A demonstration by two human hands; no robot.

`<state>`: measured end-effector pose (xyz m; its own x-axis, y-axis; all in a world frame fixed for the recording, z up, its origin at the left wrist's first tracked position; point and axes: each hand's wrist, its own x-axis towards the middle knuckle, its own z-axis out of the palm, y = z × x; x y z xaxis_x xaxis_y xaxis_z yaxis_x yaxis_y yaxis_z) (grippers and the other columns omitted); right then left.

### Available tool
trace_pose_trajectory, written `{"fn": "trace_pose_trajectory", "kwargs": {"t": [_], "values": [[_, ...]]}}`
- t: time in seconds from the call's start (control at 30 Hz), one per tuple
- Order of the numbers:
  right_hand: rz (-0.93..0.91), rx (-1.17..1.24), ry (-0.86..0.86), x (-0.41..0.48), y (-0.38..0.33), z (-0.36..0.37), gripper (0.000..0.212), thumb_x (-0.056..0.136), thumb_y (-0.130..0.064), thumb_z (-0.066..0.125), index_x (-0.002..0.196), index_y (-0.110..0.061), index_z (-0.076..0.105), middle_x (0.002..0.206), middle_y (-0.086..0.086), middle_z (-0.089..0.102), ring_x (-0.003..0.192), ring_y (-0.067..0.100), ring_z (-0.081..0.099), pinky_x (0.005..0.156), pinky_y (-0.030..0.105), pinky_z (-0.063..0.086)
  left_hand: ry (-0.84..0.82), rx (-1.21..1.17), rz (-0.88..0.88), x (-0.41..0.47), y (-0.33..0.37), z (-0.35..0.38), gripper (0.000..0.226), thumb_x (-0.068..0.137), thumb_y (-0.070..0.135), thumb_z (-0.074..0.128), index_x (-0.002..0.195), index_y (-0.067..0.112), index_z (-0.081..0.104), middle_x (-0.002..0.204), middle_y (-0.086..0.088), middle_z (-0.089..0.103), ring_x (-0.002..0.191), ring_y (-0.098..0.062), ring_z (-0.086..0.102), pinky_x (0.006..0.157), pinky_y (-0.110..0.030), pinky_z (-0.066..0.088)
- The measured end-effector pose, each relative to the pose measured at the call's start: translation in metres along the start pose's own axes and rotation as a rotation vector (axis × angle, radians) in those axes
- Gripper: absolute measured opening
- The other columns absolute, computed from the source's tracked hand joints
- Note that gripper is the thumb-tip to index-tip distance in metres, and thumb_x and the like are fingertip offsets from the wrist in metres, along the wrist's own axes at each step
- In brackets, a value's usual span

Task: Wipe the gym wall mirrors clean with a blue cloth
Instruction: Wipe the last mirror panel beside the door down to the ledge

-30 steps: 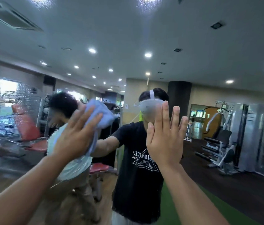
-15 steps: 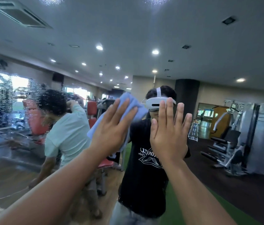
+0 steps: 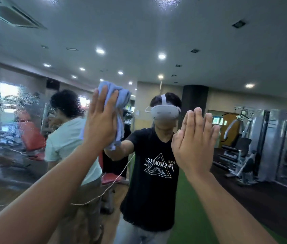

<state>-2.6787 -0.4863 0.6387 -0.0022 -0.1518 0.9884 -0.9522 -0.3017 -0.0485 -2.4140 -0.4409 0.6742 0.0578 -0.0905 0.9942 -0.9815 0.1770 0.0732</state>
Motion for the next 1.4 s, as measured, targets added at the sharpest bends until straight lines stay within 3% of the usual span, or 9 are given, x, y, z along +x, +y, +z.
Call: {"fn": "trace_pose_trajectory", "kwargs": {"t": [0.1,0.3,0.57,0.73,1.03,1.13,1.2,1.3,1.4], "values": [[0.002,0.006,0.016,0.005,-0.023,-0.001,0.062,0.1,-0.03,0.04,0.157,-0.005,0.033,0.165,0.017,0.028,0.154,0.04,0.021,0.124,0.062,0.017,0.029,-0.015,0.034,-0.002,0.004,0.011,0.066,0.095,0.004,0.054,0.156,0.016,0.033,0.166,-0.012,0.018,0.154,-0.036,0.008,0.126,-0.038,0.002],[-0.097,0.069,0.006,0.011,-0.09,0.006,0.06,0.101,-0.032,0.036,0.156,-0.007,0.035,0.166,0.016,0.028,0.155,0.038,0.017,0.126,0.055,0.006,-0.064,0.014,0.498,-0.062,-0.054,0.004,0.06,0.091,0.002,0.061,0.148,0.015,0.046,0.158,-0.015,0.035,0.151,-0.036,0.025,0.122,-0.05,0.025],[-0.154,0.059,-0.026,0.01,-0.148,0.015,0.059,0.102,-0.032,0.036,0.157,-0.01,0.034,0.169,0.012,0.024,0.157,0.037,0.014,0.127,0.057,0.01,-0.127,0.054,0.293,-0.037,-0.136,-0.033,0.076,0.09,0.028,0.049,0.159,0.019,0.018,0.168,-0.007,0.007,0.156,-0.025,-0.007,0.126,-0.045,0.001],[-0.112,0.097,0.003,0.014,-0.167,0.023,0.058,0.102,-0.03,0.037,0.158,-0.012,0.033,0.17,0.009,0.022,0.157,0.036,0.012,0.126,0.058,0.01,0.005,0.003,0.053,0.036,-0.101,-0.025,0.063,0.097,0.017,0.047,0.157,0.019,0.029,0.167,-0.01,0.016,0.154,-0.031,0.003,0.126,-0.035,-0.003],[-0.097,0.031,0.026,0.005,-0.156,0.046,0.061,0.107,-0.037,0.027,0.164,-0.018,0.018,0.172,0.002,0.008,0.159,0.029,0.006,0.128,0.049,0.001,-0.089,0.022,0.553,-0.055,-0.119,-0.019,0.06,0.089,-0.001,0.06,0.145,0.015,0.053,0.158,-0.012,0.038,0.149,-0.036,0.03,0.121,-0.049,0.028],[-0.103,0.023,0.046,0.003,-0.155,0.047,0.061,0.107,-0.036,0.027,0.164,-0.017,0.019,0.172,0.003,0.012,0.159,0.03,0.008,0.128,0.051,0.005,-0.131,0.057,0.496,-0.061,-0.161,-0.033,0.07,0.084,0.008,0.075,0.148,0.014,0.048,0.159,-0.015,0.035,0.149,-0.038,0.029,0.118,-0.056,0.03],[-0.099,0.019,0.048,0.002,-0.155,0.047,0.061,0.107,-0.036,0.026,0.164,-0.016,0.019,0.172,0.004,0.011,0.159,0.03,0.006,0.129,0.051,0.004,-0.145,0.073,0.421,-0.045,-0.175,-0.039,0.073,0.089,0.019,0.066,0.154,0.016,0.033,0.163,-0.016,0.025,0.152,-0.038,0.018,0.121,-0.057,0.022],[-0.096,0.015,0.043,0.002,-0.156,0.046,0.061,0.107,-0.036,0.026,0.164,-0.016,0.02,0.172,0.004,0.01,0.159,0.03,0.004,0.129,0.051,0.003,-0.064,0.017,0.223,-0.007,-0.165,-0.042,0.066,0.095,0.02,0.045,0.157,0.019,0.026,0.166,-0.013,0.017,0.155,-0.03,0.006,0.125,-0.047,0.011],[-0.092,0.015,0.027,0.002,-0.156,0.046,0.061,0.107,-0.036,0.026,0.164,-0.016,0.019,0.172,0.004,0.01,0.159,0.029,0.003,0.129,0.05,0.002,0.051,-0.011,0.091,0.026,-0.131,-0.034,0.062,0.096,0.011,0.052,0.154,0.014,0.034,0.165,-0.013,0.02,0.154,-0.027,0.007,0.126,-0.033,0.0]]}}
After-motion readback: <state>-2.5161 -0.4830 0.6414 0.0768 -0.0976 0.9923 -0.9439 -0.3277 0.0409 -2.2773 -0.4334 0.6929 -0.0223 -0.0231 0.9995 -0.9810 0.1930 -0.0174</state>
